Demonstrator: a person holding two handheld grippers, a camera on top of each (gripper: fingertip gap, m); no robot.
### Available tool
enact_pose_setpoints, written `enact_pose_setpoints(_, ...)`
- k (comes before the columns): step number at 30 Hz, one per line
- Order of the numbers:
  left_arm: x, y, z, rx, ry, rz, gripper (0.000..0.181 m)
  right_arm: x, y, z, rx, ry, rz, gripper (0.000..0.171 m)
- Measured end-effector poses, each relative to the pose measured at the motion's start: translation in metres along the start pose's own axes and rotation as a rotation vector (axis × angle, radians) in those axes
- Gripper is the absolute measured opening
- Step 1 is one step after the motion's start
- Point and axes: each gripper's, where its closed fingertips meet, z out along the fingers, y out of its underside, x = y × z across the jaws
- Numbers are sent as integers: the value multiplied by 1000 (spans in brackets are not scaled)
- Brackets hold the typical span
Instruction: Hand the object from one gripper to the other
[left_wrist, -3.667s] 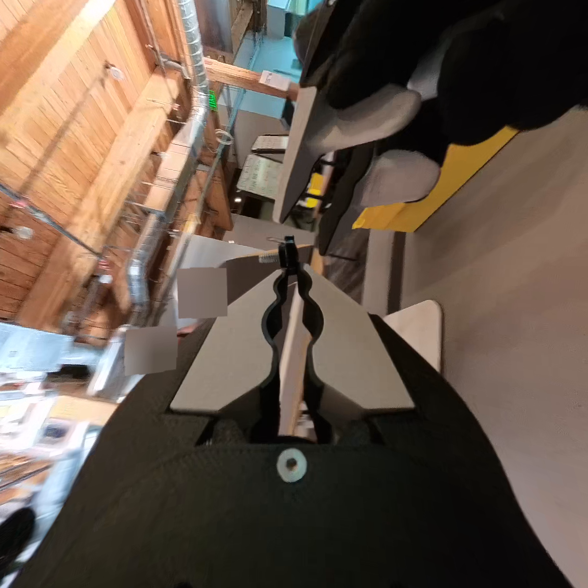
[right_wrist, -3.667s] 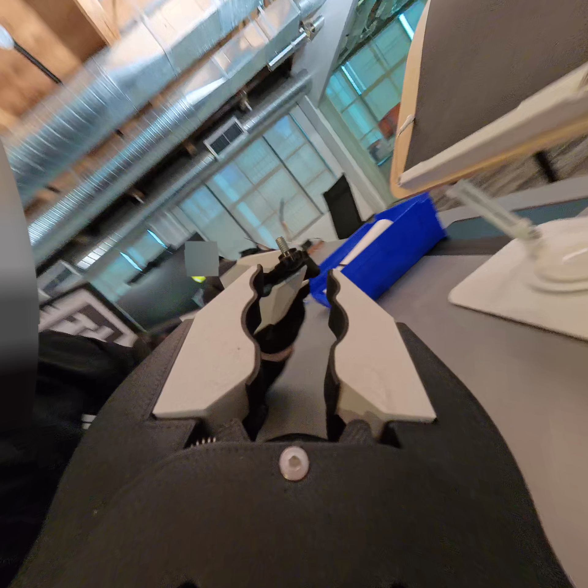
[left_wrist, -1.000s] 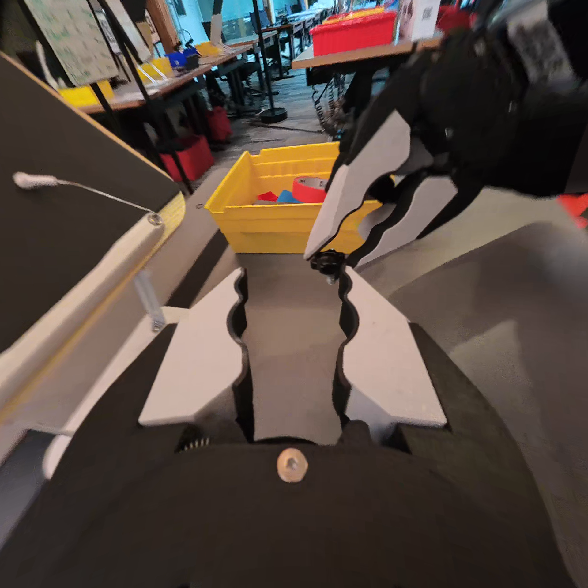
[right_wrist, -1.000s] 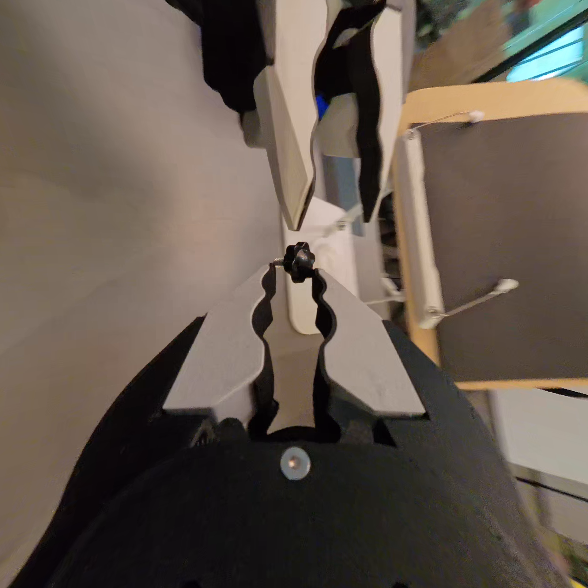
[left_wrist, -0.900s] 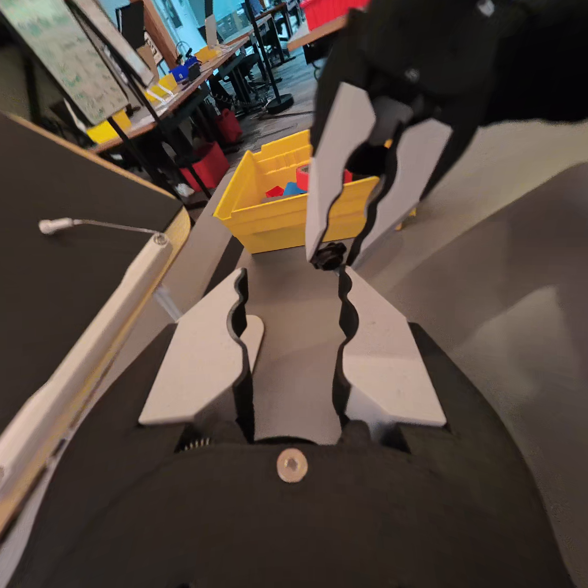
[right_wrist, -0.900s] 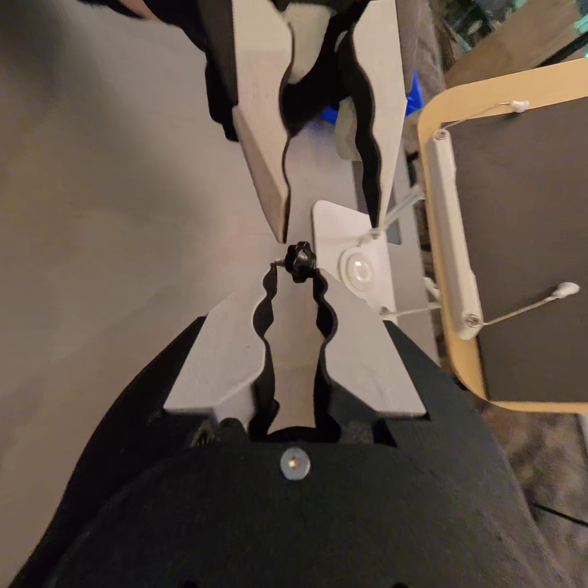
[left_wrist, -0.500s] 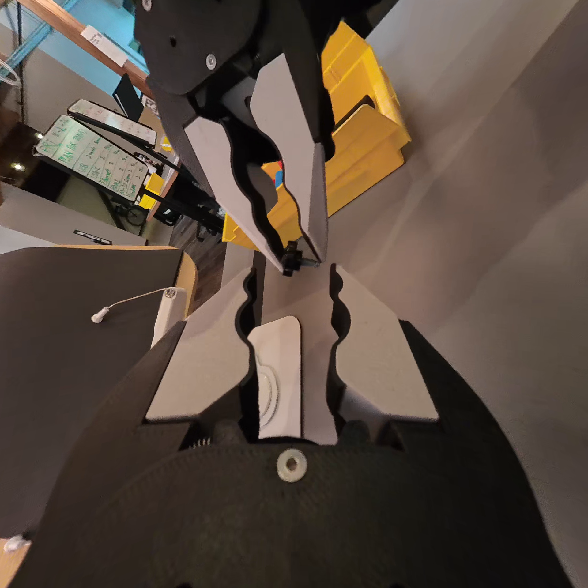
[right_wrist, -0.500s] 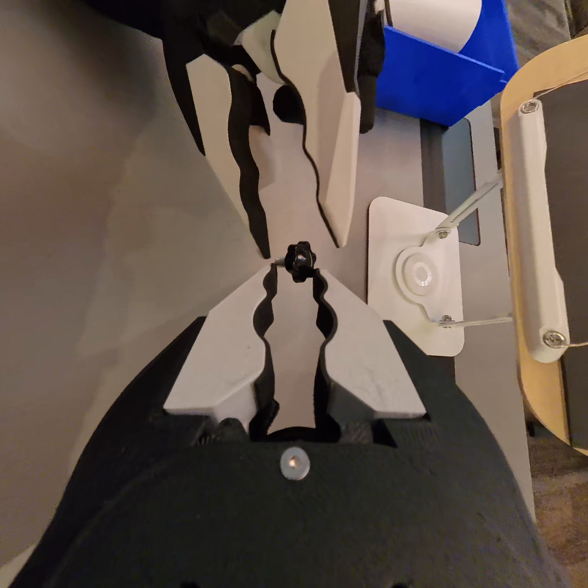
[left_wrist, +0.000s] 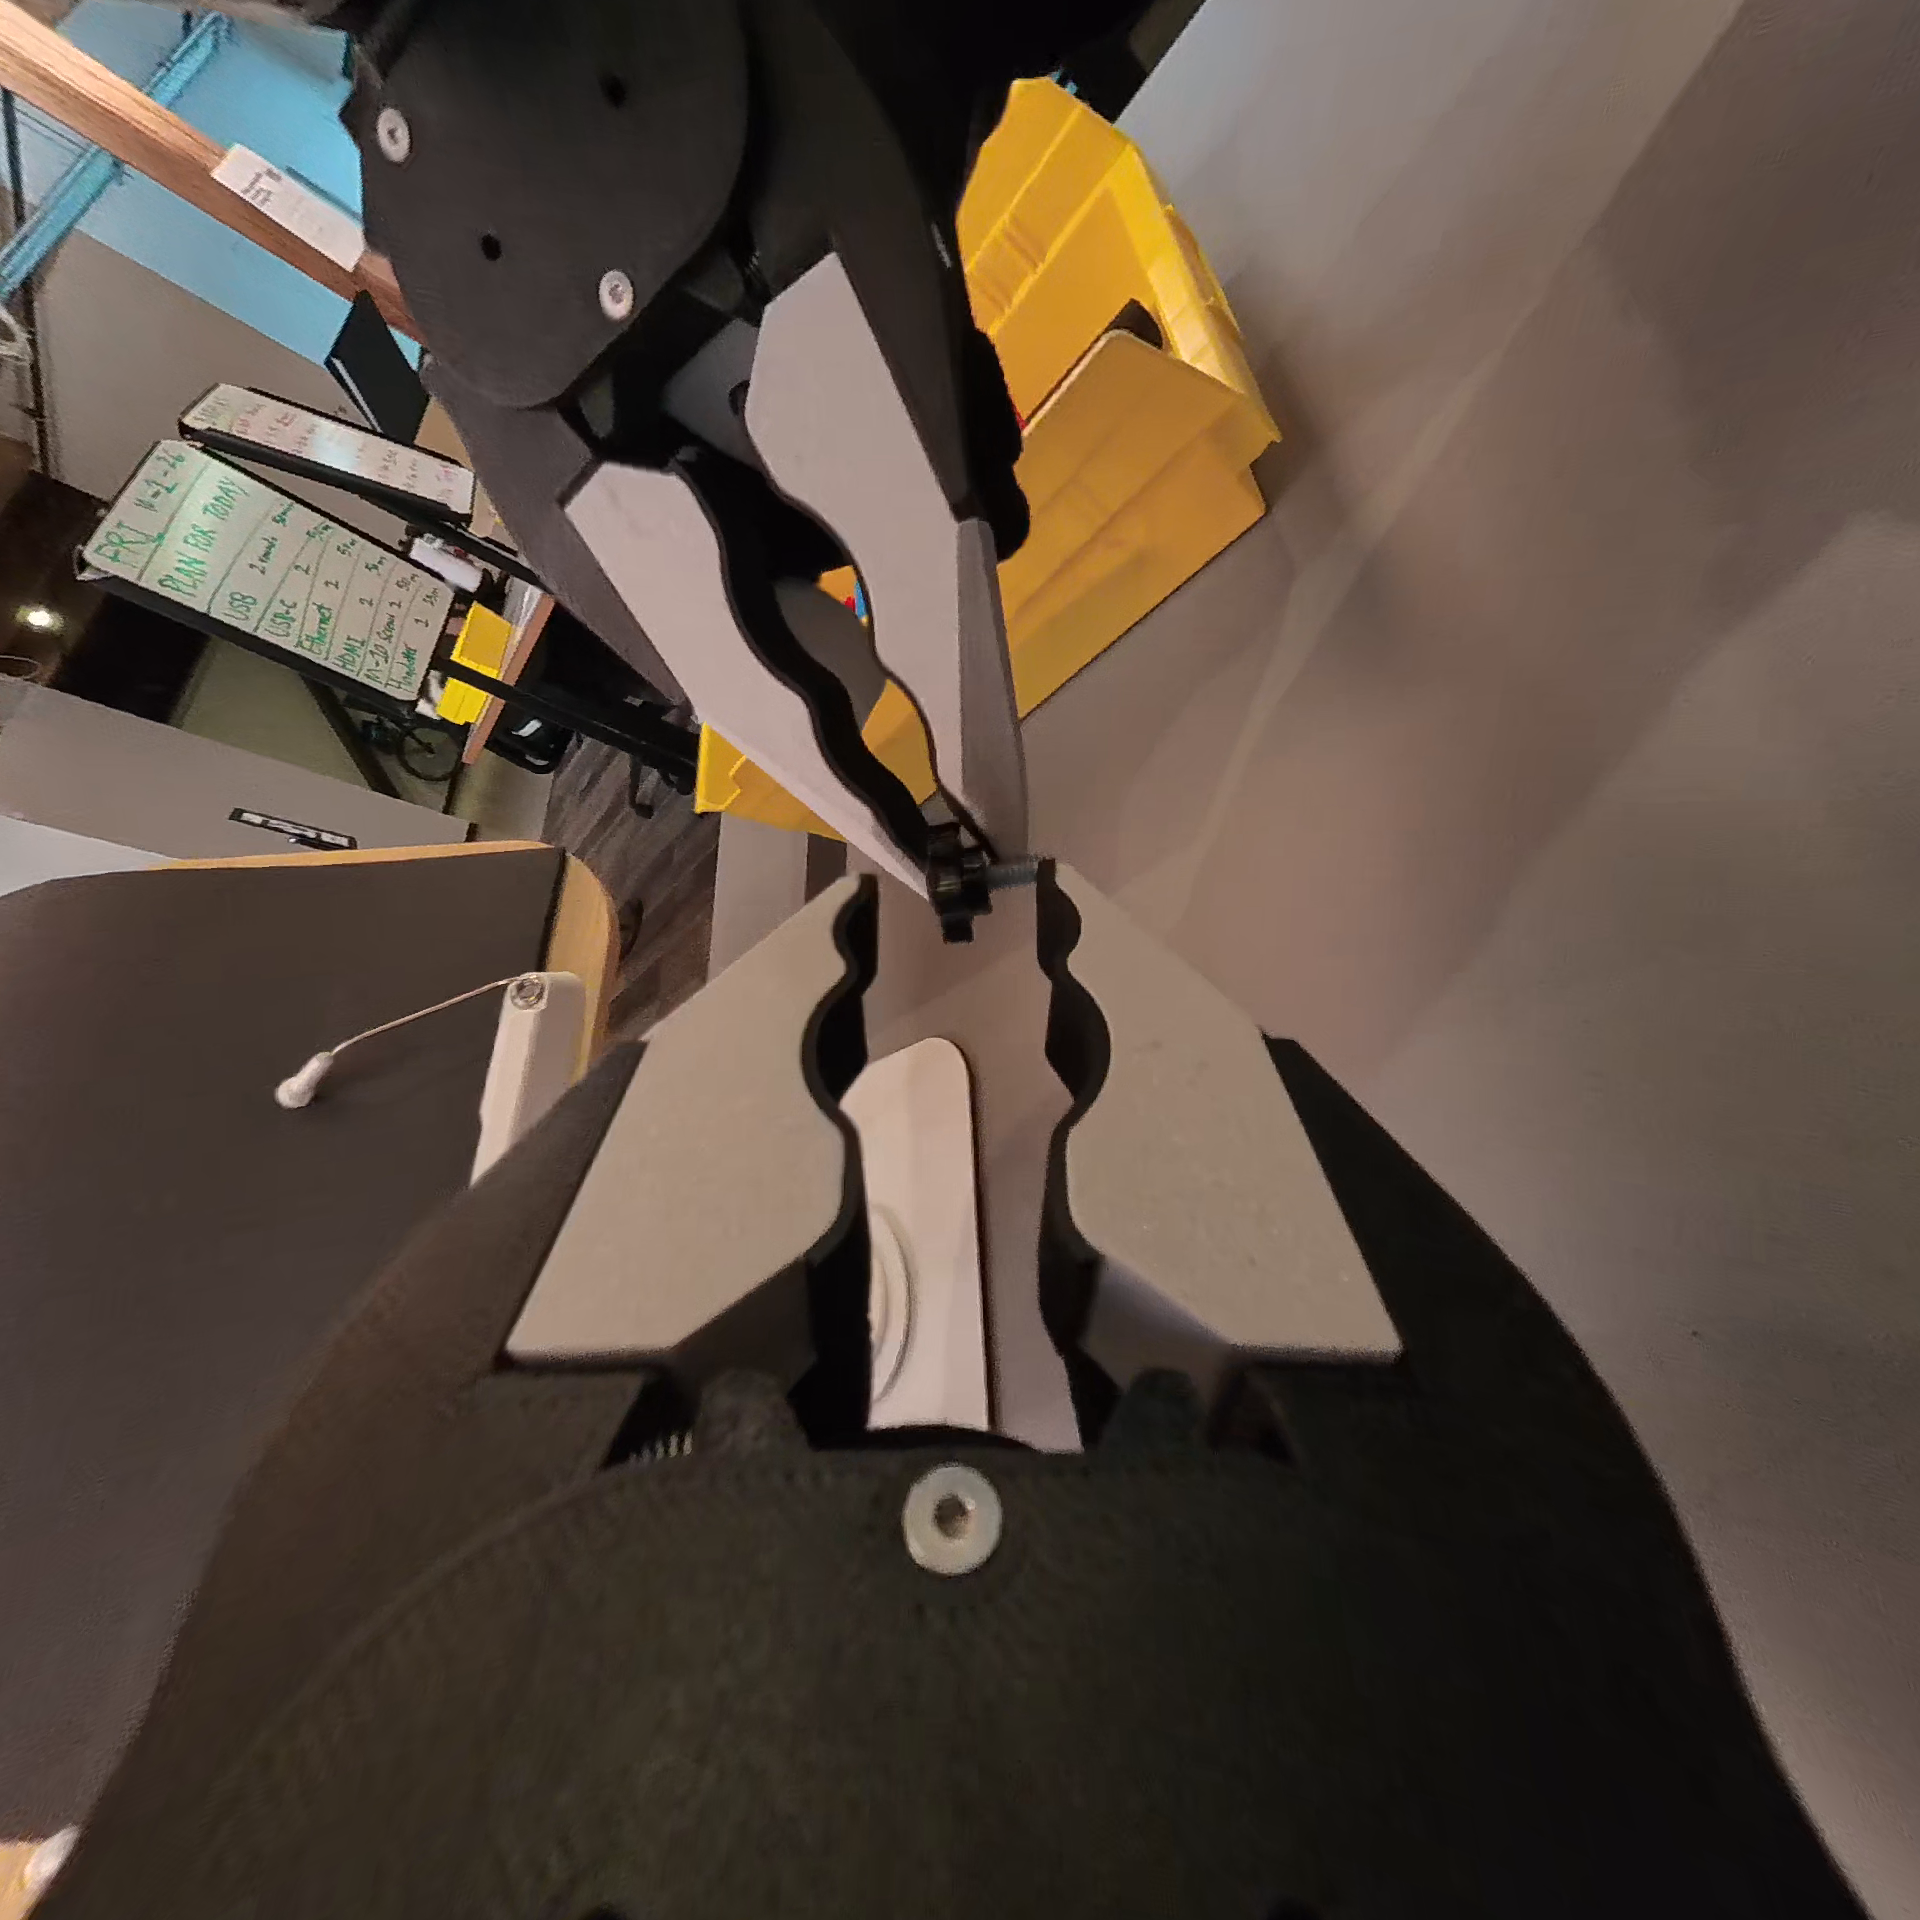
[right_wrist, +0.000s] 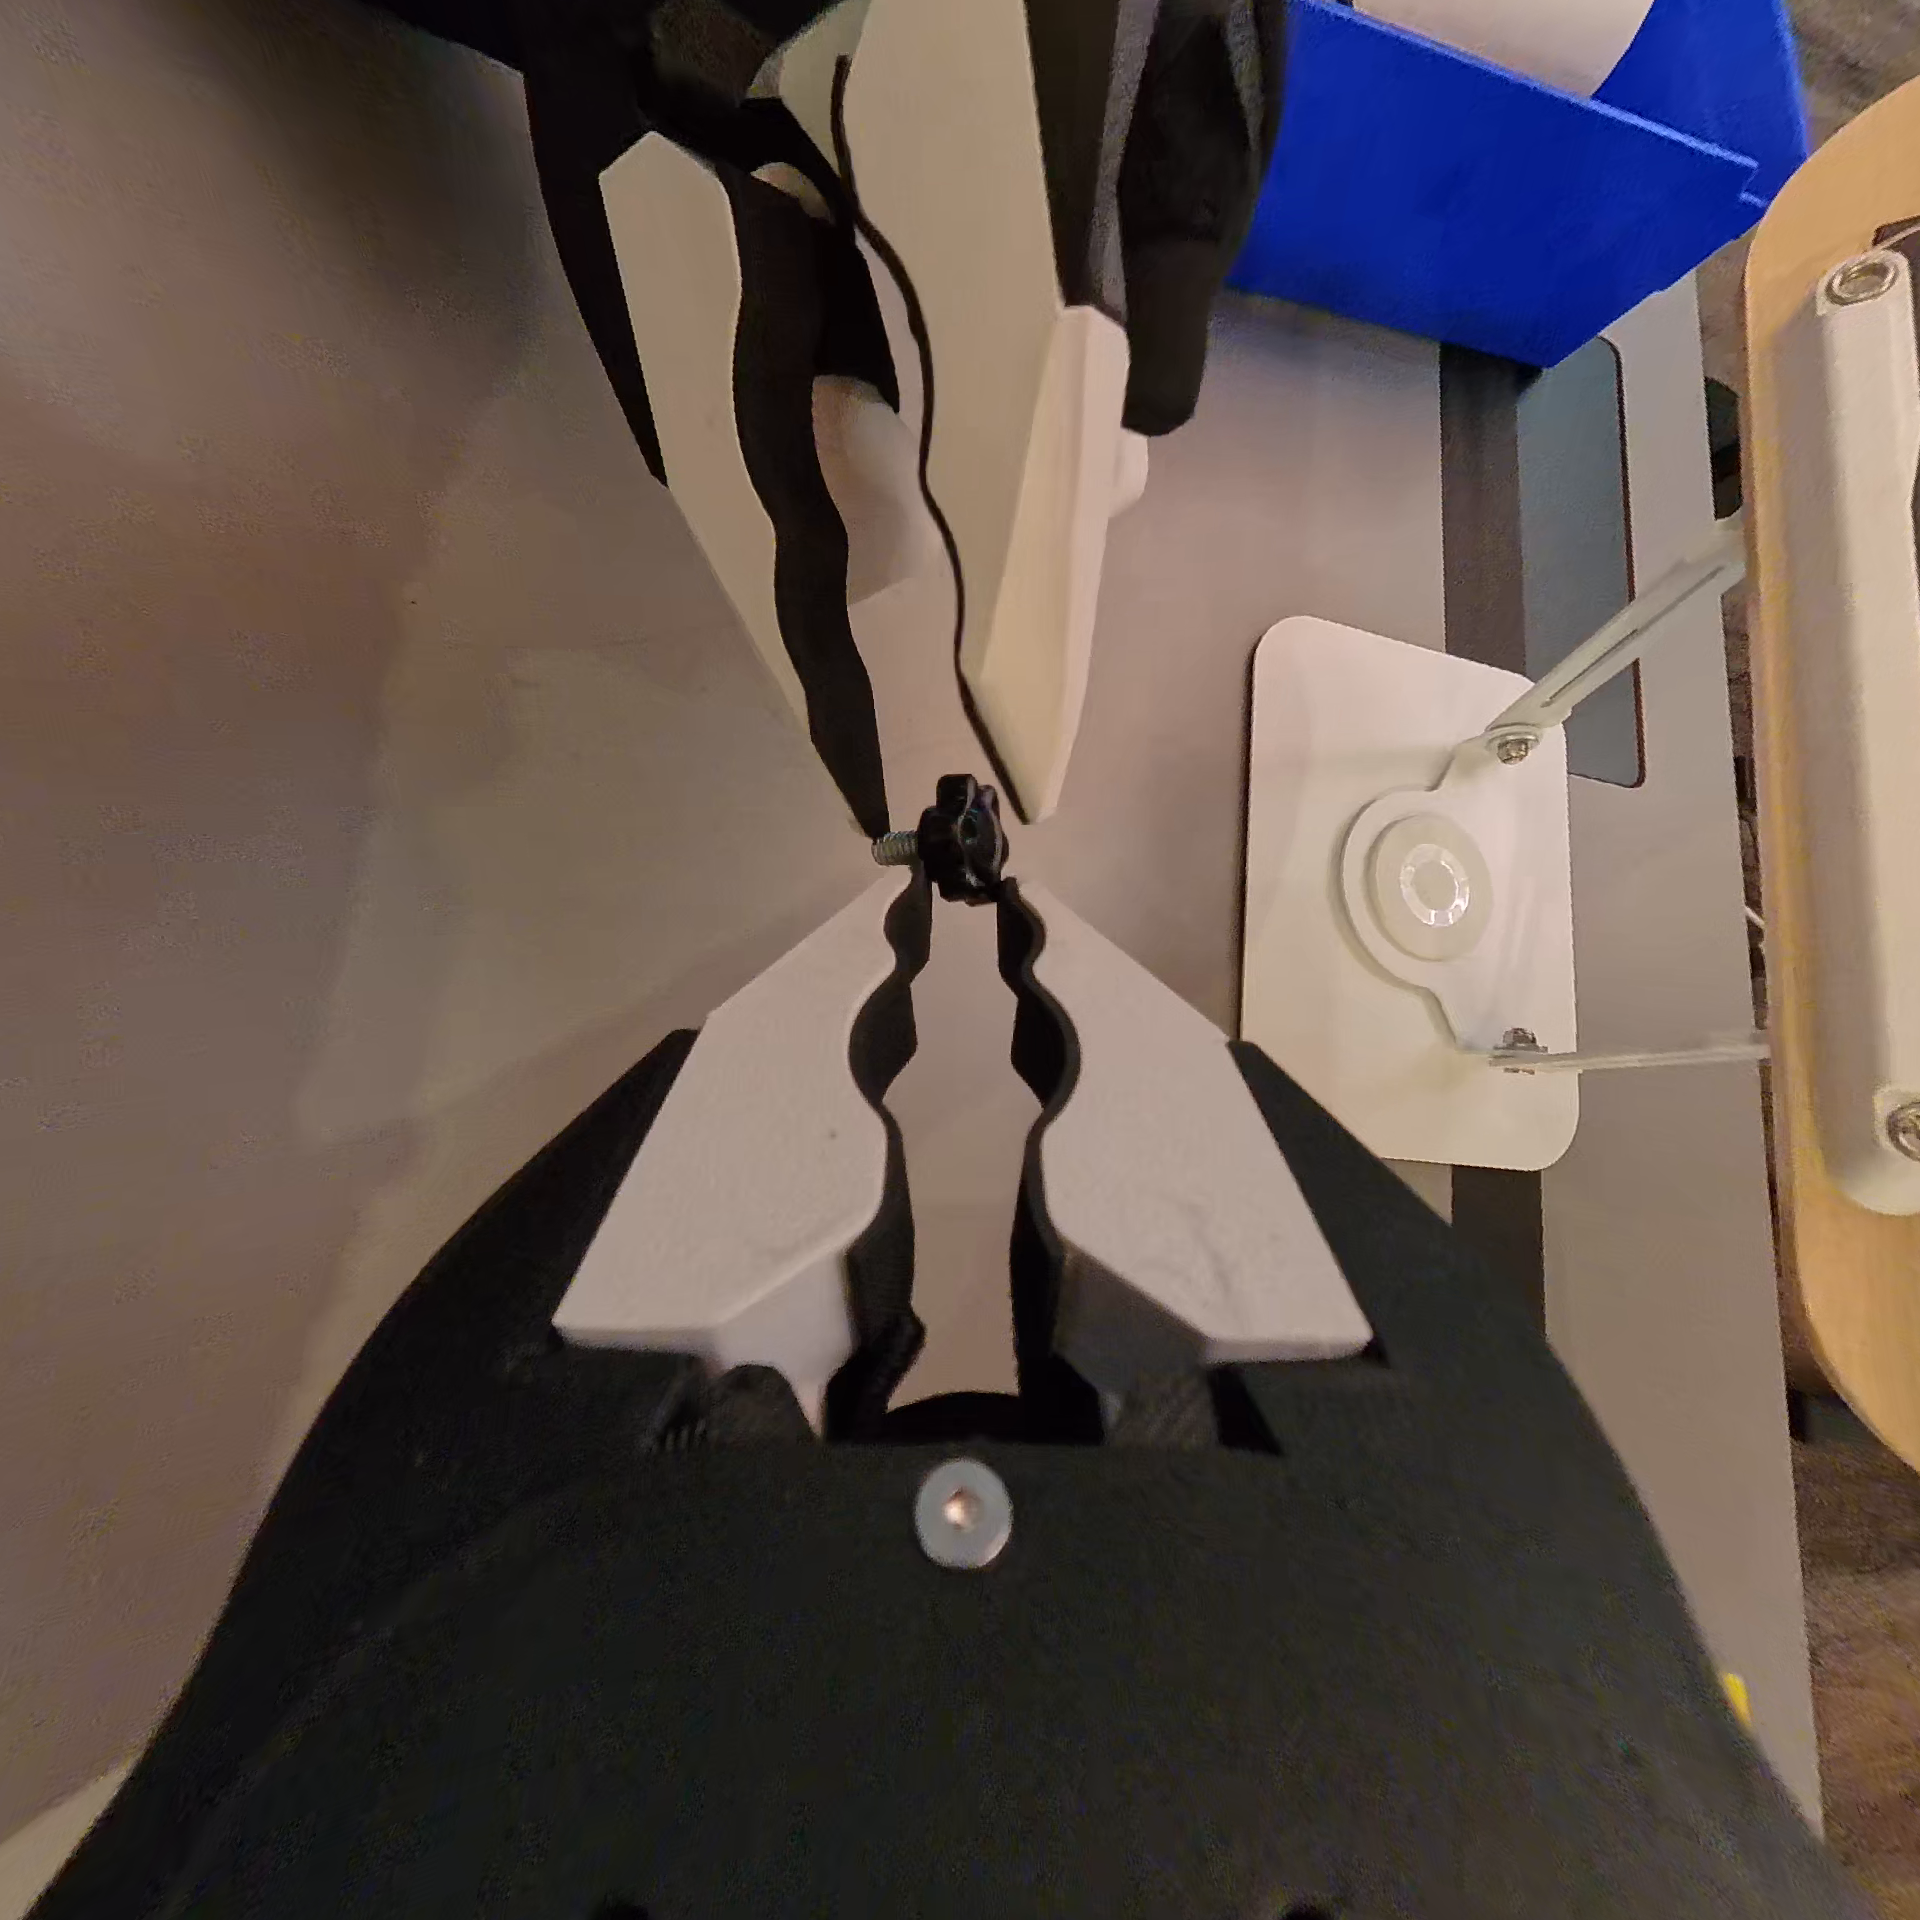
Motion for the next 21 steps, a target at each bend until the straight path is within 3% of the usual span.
enact_pose_setpoints(6, 3, -3, 1, 20, 13, -22, 19, 1, 1, -4, 19, 20, 14, 9)
enact_pose_setpoints(15, 0, 0, 1, 27, 16, -59, 34, 0, -6, -9, 93, 16, 49, 8)
enact_pose_setpoints(21, 4, -5, 3, 59, 39, -97, 30, -1, -3, -7, 63, 21, 31, 8)
